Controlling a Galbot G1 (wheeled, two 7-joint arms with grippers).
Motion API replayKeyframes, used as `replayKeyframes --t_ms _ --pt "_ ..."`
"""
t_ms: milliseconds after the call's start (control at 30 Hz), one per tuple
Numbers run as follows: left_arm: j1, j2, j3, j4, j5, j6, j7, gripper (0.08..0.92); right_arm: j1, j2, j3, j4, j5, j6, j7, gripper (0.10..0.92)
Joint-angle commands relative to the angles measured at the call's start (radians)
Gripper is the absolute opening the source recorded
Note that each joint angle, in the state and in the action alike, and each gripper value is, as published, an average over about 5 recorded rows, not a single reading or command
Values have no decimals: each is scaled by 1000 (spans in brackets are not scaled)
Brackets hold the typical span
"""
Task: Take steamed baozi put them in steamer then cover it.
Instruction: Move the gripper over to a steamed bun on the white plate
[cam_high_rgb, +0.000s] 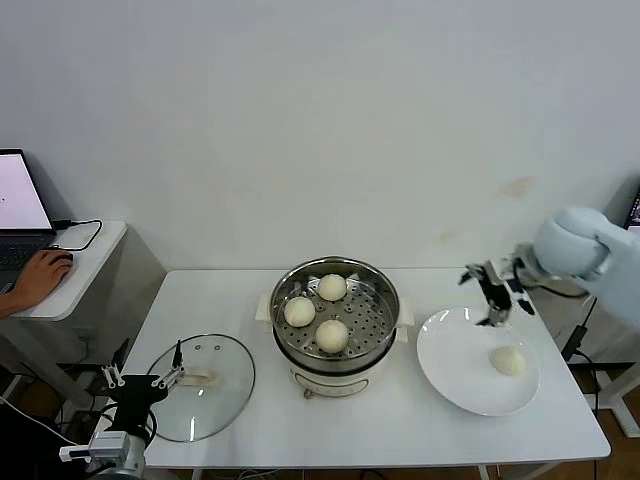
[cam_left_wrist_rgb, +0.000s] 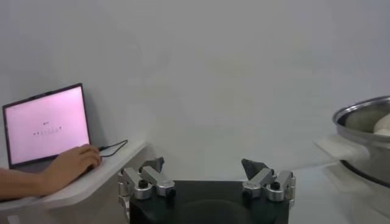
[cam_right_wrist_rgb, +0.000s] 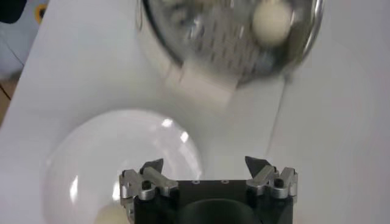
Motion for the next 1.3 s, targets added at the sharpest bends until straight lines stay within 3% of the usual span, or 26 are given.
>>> replayKeyframes --t_ms 33,433,1067,1300 --pt "4 9 1 -3 1 4 1 823 -618 -72 545 -157 -186 39 -26 823" --pt "18 -4 -6 -24 10 19 0 823 -643 52 547 -311 -282 72 9 823" --pt "19 -6 -12 -13 12 18 0 823 -591 187 495 -400 -299 69 37 822" --pt "18 -9 -12 -8 11 18 -1 823 -561 206 483 -423 -312 71 40 775"
